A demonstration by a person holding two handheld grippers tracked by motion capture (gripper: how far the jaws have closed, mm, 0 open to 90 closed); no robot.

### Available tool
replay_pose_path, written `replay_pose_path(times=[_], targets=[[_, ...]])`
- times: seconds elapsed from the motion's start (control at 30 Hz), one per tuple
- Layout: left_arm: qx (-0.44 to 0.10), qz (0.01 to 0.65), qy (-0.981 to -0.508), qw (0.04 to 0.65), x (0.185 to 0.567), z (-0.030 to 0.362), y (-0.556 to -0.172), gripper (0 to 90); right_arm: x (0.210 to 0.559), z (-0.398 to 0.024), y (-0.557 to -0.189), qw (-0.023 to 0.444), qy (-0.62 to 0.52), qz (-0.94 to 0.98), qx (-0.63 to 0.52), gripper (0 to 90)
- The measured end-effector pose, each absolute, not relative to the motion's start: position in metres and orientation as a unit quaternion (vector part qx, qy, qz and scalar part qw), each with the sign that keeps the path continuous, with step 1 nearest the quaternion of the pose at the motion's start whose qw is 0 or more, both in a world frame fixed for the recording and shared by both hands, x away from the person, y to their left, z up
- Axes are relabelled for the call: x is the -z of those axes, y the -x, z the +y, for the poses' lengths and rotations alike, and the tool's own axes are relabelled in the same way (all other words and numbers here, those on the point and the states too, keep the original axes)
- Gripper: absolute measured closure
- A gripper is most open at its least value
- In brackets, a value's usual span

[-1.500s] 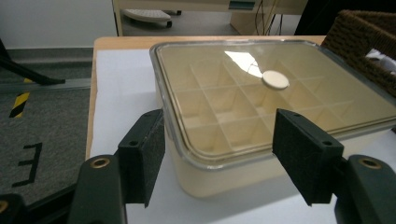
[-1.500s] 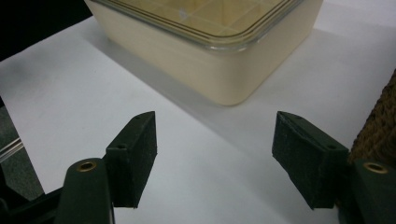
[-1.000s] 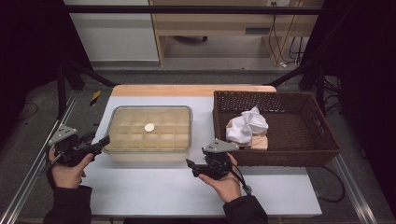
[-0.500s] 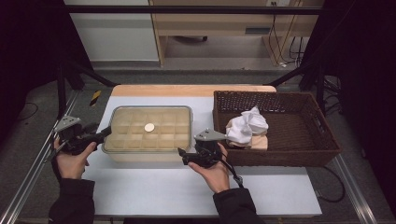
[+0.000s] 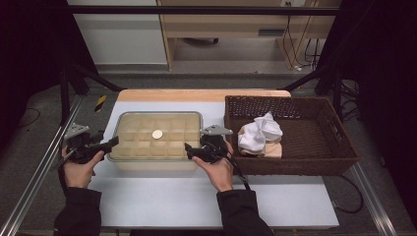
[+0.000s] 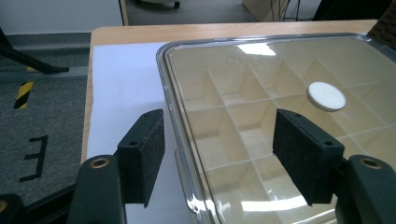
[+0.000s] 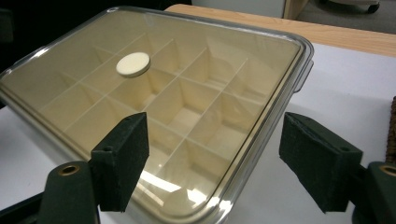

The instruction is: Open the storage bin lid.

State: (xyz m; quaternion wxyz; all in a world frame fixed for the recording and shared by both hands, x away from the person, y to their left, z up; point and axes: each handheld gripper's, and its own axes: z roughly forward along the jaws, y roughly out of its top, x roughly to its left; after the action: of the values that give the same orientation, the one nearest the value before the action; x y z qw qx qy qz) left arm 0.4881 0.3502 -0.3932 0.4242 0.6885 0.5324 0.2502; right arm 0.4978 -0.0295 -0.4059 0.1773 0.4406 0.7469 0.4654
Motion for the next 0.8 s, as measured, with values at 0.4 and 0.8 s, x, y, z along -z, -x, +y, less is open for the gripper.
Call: replay_pose_path(times=[0.4, 0.8], targets=[[-0.239, 0.539, -0.692, 0.417, 0.402, 0.354, -0.499, 33.9, 0.401, -0.014, -0.532, 0.199, -0.468, 0.732, -0.454, 23.6], [-0.225, 0.548, -0.700, 0.399, 0.412, 0.355, -0.509, 31.4, 0.411, -0.013, -0.560, 0.190, -0.497, 0.725, -0.437, 23.2]])
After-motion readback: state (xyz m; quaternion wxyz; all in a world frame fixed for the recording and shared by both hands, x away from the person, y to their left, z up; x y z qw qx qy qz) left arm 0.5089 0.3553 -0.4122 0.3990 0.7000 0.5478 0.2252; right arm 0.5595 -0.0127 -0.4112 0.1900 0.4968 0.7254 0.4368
